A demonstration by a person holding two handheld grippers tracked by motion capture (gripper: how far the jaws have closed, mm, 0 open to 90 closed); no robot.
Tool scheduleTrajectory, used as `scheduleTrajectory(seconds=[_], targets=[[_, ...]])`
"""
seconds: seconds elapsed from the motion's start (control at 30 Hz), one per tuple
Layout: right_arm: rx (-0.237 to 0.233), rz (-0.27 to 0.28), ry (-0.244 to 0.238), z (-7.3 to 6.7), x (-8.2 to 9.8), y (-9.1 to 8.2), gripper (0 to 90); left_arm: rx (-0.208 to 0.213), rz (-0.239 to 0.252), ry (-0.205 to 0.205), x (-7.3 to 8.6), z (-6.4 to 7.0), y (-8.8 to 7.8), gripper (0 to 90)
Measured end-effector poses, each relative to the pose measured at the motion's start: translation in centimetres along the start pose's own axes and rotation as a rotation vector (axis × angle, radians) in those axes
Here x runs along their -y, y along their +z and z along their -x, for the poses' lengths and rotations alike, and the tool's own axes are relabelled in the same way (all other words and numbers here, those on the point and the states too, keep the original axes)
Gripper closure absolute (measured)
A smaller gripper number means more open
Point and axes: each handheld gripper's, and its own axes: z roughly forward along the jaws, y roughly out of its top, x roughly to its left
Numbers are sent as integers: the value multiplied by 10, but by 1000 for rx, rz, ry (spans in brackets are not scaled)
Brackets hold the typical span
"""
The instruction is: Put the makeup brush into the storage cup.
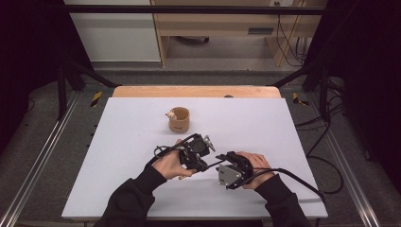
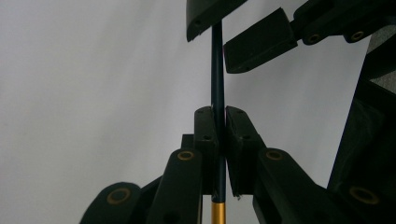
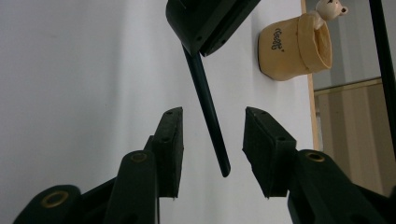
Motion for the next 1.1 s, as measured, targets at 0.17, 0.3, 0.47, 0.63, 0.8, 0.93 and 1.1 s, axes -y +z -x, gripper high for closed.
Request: scheduleTrajectory(seconds=[0.17,0.3,0.47,0.63,0.8,0.93,1.1], targets=[[-1,-3,-25,-1,-1,1,631,7,4,-13,-2,2,2,831],[-11,-5,-22,-3,-1,2,659,13,9,-14,-4,3,2,831],[-16,-5,-39,-3,-2,3,694,15,4,-10,-5,3,3,831],[-16,-2,-34,-4,-2,4,726,20,4,-7,-6,4,3,831],[-16,6,-12,-4,-3,3,771,19,5,-8,-7,4,4,831],[-19,2,-11,-4,-3,4,791,21,2,-10,-8,4,4,831],[-32,-8,-11,-5,-3,5,809,23,-2,-9,-8,4,4,831]])
